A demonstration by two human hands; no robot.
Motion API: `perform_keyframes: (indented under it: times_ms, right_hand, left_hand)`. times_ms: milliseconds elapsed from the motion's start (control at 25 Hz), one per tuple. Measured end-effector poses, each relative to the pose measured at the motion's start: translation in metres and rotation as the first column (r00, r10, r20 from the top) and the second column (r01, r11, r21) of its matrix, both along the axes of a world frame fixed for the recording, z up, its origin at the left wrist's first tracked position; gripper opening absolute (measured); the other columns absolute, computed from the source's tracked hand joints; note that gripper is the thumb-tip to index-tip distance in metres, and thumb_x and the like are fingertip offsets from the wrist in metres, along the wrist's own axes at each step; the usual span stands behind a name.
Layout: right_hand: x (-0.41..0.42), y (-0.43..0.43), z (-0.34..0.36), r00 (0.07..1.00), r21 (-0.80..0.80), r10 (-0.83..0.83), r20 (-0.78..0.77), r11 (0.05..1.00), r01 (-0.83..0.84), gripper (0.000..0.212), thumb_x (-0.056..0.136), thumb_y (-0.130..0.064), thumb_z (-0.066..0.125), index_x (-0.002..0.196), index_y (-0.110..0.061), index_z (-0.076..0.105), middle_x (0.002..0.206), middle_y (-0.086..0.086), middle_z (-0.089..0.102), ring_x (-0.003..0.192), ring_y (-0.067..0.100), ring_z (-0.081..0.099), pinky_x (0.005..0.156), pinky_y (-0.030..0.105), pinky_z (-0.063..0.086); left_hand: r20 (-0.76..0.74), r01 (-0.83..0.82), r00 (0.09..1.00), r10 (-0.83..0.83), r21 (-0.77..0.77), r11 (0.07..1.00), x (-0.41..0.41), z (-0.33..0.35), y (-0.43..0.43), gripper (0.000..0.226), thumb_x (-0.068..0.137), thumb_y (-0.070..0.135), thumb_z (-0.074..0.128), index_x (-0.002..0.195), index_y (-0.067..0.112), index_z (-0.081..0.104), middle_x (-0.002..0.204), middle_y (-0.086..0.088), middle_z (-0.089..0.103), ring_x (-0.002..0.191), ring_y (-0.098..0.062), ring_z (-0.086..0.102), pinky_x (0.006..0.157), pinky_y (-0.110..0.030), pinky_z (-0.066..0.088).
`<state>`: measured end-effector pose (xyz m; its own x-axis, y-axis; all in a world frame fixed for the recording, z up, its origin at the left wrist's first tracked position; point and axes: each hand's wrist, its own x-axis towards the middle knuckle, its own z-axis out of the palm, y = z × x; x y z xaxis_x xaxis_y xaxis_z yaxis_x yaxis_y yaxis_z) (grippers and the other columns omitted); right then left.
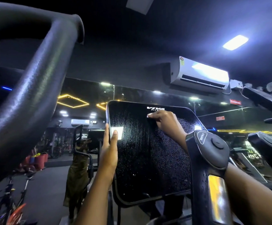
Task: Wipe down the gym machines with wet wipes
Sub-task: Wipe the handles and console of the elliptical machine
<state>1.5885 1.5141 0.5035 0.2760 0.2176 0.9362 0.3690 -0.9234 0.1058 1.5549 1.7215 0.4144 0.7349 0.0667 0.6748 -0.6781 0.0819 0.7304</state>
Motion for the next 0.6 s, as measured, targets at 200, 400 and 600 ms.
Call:
perform_keyframes:
  times_ms: [200, 400, 600]
  right_hand:
    - [-0.047, 0.003, -0.084, 0.968, -0.303, 0.225, 0.112, 0.935, -0.183, 0.024, 0.066, -0.006, 0.064, 0.087, -0.008, 0.076, 0.081, 0.002, 0.069, 0.080, 0.004, 0.056, 0.074, 0.014, 0.043]
    - [-0.007, -0.048, -0.082, 0.973, -0.138, 0.160, -0.164, 0.973, -0.183, 0.038, 0.083, -0.004, 0.065, 0.113, -0.028, 0.066, 0.116, -0.024, 0.056, 0.110, -0.006, 0.051, 0.095, 0.022, 0.044]
    - [0.012, -0.019, 0.041, 0.998, 0.158, -0.006, 0.058, 0.987, -0.003, 0.030, 0.080, 0.005, 0.060, 0.100, -0.012, 0.073, 0.103, 0.002, 0.071, 0.096, 0.014, 0.064, 0.091, 0.016, 0.043]
  left_hand:
    - [0.004, 0.004, 1.000, -0.004, -0.002, 1.000, 0.005, -0.001, 0.000, 0.053, 0.098, 0.046, 0.030, 0.147, 0.044, 0.011, 0.157, 0.005, 0.021, 0.143, -0.023, 0.023, 0.113, -0.045, 0.019]
    - [-0.001, -0.007, 1.000, 0.007, 0.003, 1.000, 0.008, -0.002, 0.001, 0.054, 0.097, 0.048, 0.030, 0.147, 0.045, 0.011, 0.156, 0.004, 0.022, 0.142, -0.024, 0.023, 0.113, -0.046, 0.020]
    - [0.016, 0.022, 1.000, -0.022, -0.017, 1.000, 0.005, -0.001, 0.000, 0.053, 0.097, 0.044, 0.030, 0.147, 0.044, 0.011, 0.158, 0.005, 0.017, 0.144, -0.023, 0.019, 0.113, -0.048, 0.018]
